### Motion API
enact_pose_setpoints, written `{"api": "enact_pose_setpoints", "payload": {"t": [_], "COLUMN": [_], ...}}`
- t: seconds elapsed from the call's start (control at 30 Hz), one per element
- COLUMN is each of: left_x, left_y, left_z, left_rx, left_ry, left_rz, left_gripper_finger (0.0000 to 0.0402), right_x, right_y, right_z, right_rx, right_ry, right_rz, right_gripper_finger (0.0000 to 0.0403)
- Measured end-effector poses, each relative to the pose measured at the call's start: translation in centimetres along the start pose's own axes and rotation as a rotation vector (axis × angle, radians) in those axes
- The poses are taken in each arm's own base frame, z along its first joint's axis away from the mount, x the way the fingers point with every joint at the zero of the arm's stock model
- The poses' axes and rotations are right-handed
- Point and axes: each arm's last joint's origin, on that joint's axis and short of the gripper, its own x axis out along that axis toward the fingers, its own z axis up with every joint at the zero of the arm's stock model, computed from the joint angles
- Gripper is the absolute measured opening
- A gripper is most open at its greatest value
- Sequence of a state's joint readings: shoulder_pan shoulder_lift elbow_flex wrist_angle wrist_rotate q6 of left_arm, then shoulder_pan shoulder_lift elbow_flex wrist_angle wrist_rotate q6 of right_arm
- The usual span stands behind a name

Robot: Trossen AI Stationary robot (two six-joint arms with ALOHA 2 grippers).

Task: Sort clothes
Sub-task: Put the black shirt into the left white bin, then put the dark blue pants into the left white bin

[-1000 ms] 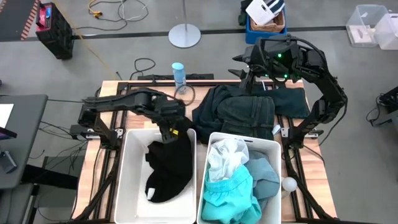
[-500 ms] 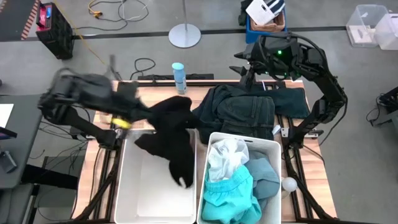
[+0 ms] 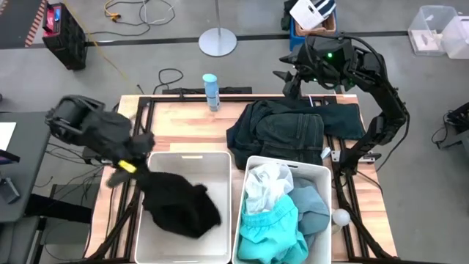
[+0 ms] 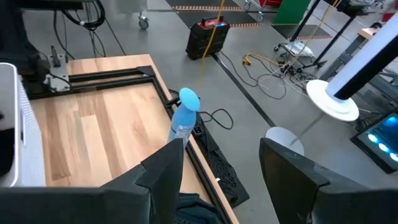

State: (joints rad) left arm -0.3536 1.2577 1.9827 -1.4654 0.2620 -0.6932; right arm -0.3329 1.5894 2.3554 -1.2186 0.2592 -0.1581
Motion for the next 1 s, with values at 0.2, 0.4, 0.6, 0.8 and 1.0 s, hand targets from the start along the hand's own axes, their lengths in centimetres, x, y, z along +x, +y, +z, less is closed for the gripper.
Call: {"api": "enact_pose_setpoints", "payload": {"t": [0.2, 0.4, 0.6, 0.8, 1.0], "left_x": [2.8, 5.2, 6.6, 7.1, 8.1], "left_y": [0.8, 1.1, 1.9, 3.0, 7.1], "left_z": [1.0, 2.3, 4.3, 7.6, 12.4], "left_rx": [-0.03, -0.023, 0.025, 0.001, -0.153], "left_ry": [0.015, -0.016, -0.144, -0.352, -0.445], "left_rz": [0.252, 0.405, 0.571, 0.595, 0.565], "left_gripper_finger": [0.0083, 0.0162, 0.0197, 0.0198, 0.0199], "right_x": [0.1, 0.2, 1.3, 2.3, 4.3], "right_y": [-0.5, -0.8, -2.6, -3.9, -5.1], "right_z": [-0.1, -1.1, -4.1, -5.1, -7.2], "right_rx": [0.001, 0.006, 0.129, 0.286, 0.469], "right_ry": [0.007, 0.101, 0.403, 0.43, 0.556], "right_rz": [-0.017, -0.019, 0.019, 0.137, 0.072], "right_gripper_finger": [0.0228, 0.0228, 0.0222, 0.0217, 0.0217]}}
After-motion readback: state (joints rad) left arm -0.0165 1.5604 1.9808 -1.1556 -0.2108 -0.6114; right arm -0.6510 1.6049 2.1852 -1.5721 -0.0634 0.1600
